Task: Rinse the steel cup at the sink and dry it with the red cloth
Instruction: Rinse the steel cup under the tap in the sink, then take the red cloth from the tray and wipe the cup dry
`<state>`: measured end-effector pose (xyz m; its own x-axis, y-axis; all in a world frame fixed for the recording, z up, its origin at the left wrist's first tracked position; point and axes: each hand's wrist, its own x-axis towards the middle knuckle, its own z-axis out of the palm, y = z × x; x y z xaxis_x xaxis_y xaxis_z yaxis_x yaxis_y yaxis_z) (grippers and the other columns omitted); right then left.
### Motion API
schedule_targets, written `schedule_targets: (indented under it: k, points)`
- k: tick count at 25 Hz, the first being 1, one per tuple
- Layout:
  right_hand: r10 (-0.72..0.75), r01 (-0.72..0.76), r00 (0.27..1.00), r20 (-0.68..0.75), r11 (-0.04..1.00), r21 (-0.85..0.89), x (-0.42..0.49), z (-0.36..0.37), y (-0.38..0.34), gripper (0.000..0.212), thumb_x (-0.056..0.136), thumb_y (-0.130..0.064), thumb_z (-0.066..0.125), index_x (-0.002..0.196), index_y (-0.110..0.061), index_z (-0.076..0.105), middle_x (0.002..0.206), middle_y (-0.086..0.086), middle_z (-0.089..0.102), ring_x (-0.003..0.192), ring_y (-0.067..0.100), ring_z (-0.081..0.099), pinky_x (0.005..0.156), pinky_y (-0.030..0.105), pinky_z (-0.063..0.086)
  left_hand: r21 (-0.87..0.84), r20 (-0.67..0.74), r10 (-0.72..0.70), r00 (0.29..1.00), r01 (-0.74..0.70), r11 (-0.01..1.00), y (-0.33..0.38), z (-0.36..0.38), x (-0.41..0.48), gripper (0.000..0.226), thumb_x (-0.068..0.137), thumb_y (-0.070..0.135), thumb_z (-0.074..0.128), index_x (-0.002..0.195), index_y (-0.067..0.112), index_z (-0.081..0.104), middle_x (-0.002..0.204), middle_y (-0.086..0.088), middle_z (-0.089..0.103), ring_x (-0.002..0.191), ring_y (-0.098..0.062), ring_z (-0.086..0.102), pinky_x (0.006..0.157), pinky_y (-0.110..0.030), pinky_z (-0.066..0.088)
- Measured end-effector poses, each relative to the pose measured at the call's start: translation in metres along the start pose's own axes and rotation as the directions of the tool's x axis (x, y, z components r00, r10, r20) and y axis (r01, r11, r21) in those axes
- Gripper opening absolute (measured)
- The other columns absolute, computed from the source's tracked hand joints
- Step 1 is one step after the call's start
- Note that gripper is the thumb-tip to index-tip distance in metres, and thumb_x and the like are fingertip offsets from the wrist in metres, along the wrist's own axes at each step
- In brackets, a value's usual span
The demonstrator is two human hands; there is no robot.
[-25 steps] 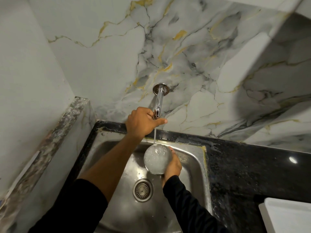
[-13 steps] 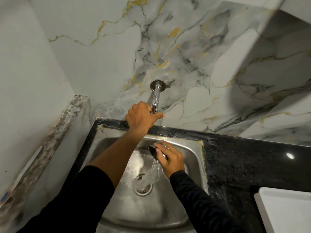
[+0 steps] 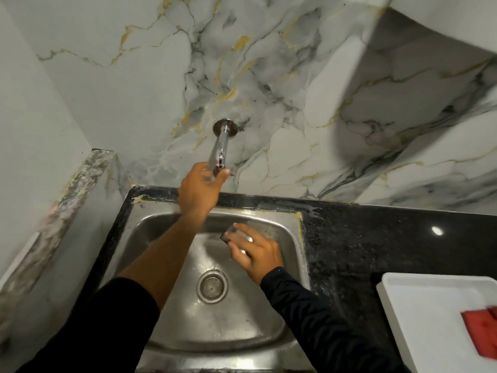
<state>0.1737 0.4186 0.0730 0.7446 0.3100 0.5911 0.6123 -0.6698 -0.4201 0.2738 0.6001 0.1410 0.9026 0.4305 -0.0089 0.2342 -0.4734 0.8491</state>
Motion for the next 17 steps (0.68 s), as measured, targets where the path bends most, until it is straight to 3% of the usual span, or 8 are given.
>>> schedule_targets:
  k: [2,4,6,8,10,12,14,17]
  points:
    - [0.461,-0.429,0.887,-0.022,0.842,0.328,-0.009,-0.014,-0.002,0.021,0.098,-0.024,0.065,0.106,-0.032,0.083,0.114,-0.018,0.079,0.108,-0.004,0.070,0.088,0.018,0.058,-0.164,0.073,-0.134,0.988,0.144,0.976,-0.023,0.014,-0.035,0.055,0.099,0.066,0.052,0.127,0.022,0.065,0.112,0.003,0.068,0.102,-0.024,0.067,0.090,-0.043,0.052]
    - [0.821,-0.674,0.562,0.100,0.384,0.632,-0.021,-0.031,0.001,0.026,0.100,-0.021,0.062,0.098,-0.036,0.083,0.104,-0.025,0.080,0.105,-0.004,0.073,0.096,0.019,0.057,-0.254,0.239,-0.212,0.947,0.272,0.928,-0.043,0.036,-0.083,0.049,0.109,0.051,0.042,0.124,0.012,0.066,0.119,-0.012,0.071,0.118,-0.040,0.066,0.104,-0.053,0.051]
    - [0.952,-0.675,0.239,0.193,0.020,0.737,-0.044,-0.056,0.020,0.022,0.097,-0.026,0.065,0.093,-0.030,0.087,0.098,-0.014,0.084,0.100,0.009,0.077,0.085,0.024,0.061,-0.350,0.471,-0.280,0.836,0.469,0.811,-0.046,0.063,-0.147,0.052,0.110,0.051,0.037,0.130,0.012,0.066,0.126,-0.014,0.073,0.121,-0.040,0.069,0.102,-0.054,0.054]
    - [0.961,-0.636,0.059,0.271,-0.173,0.752,-0.076,-0.091,0.036,0.021,0.093,-0.033,0.067,0.092,-0.028,0.087,0.092,-0.004,0.085,0.087,0.016,0.080,0.065,0.025,0.062,-0.385,0.618,-0.289,0.731,0.602,0.700,-0.033,0.095,-0.210,0.056,0.104,0.062,0.041,0.125,0.021,0.072,0.118,-0.008,0.080,0.104,-0.028,0.077,0.083,-0.046,0.065]
    - [0.949,-0.606,-0.008,0.314,-0.254,0.754,-0.113,-0.131,0.053,0.019,0.088,-0.038,0.072,0.092,-0.029,0.087,0.089,0.001,0.085,0.072,0.015,0.081,0.054,0.025,0.061,-0.377,0.676,-0.297,0.674,0.663,0.646,-0.010,0.137,-0.262,0.050,0.101,0.061,0.047,0.118,0.023,0.074,0.112,-0.007,0.082,0.094,-0.023,0.079,0.079,-0.046,0.066]
    - [0.935,-0.589,-0.032,0.353,-0.303,0.750,-0.142,-0.171,0.068,0.021,0.081,-0.046,0.076,0.093,-0.031,0.086,0.087,0.000,0.085,0.071,0.017,0.081,0.054,0.028,0.062,-0.414,0.716,-0.285,0.638,0.716,0.562,0.015,0.175,-0.303,0.047,0.104,0.050,0.051,0.124,0.013,0.073,0.121,-0.014,0.079,0.106,-0.028,0.075,0.100,-0.054,0.059]
    - [0.927,-0.593,-0.048,0.372,-0.326,0.736,-0.170,-0.219,0.091,0.020,0.083,-0.048,0.076,0.092,-0.034,0.085,0.086,-0.003,0.085,0.080,0.022,0.081,0.056,0.027,0.063,-0.446,0.753,-0.279,0.596,0.774,0.449,0.042,0.210,-0.343,0.041,0.103,0.047,0.056,0.122,0.013,0.071,0.127,-0.013,0.071,0.118,-0.029,0.066,0.107,-0.043,0.053]
    - [0.947,-0.581,0.012,0.321,-0.255,0.773,-0.211,-0.282,0.131,0.020,0.100,-0.028,0.063,0.094,-0.023,0.081,0.089,-0.003,0.083,0.079,0.015,0.080,0.052,0.020,0.061,-0.448,0.677,-0.279,0.681,0.682,0.578,0.079,0.275,-0.400,0.020,0.106,0.047,0.051,0.124,0.047,0.060,0.132,0.018,0.061,0.131,-0.011,0.058,0.095,-0.014,0.045]
